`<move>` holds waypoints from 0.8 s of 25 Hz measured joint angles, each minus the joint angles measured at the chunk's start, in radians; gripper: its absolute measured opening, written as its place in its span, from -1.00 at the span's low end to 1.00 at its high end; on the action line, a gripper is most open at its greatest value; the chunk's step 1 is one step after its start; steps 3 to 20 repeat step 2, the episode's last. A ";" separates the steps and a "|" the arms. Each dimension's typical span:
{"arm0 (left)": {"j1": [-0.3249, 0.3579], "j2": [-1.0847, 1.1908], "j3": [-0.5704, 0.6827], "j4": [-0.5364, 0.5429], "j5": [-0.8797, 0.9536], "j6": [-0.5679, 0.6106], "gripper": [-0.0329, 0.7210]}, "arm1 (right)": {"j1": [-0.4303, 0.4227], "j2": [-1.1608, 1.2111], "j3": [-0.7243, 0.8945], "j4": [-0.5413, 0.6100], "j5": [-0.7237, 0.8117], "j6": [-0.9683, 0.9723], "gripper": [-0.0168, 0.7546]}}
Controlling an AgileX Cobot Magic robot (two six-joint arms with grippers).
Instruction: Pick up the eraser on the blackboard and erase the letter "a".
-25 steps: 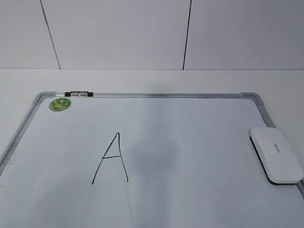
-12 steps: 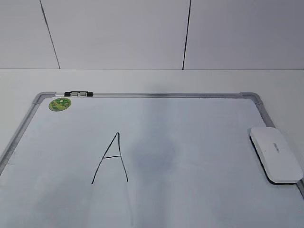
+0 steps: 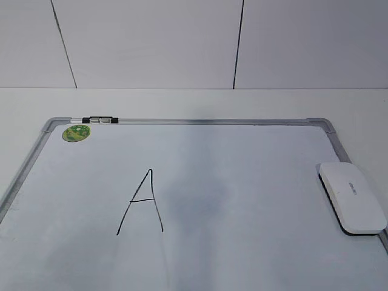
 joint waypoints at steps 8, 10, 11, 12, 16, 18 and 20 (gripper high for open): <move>0.000 0.000 0.000 0.000 0.000 0.000 -0.28 | 0.000 0.000 0.000 0.000 0.000 0.000 0.58; 0.000 0.000 0.000 0.000 0.000 0.000 -0.28 | 0.000 0.000 0.000 0.000 0.000 0.000 0.58; 0.000 0.000 0.000 0.000 0.000 0.000 -0.28 | 0.000 0.000 0.000 0.000 0.000 0.000 0.58; 0.000 0.000 0.000 0.000 0.000 0.000 -0.28 | 0.000 0.000 0.000 0.000 0.000 0.000 0.58; 0.000 0.000 0.000 0.000 0.000 0.000 -0.28 | 0.000 0.000 0.000 0.000 0.000 0.000 0.58; 0.000 0.000 0.000 0.000 0.000 0.000 -0.28 | 0.000 0.000 0.000 0.000 0.000 0.000 0.58; 0.000 0.000 0.000 0.000 0.000 0.000 -0.28 | 0.000 0.000 0.000 0.000 0.000 0.000 0.58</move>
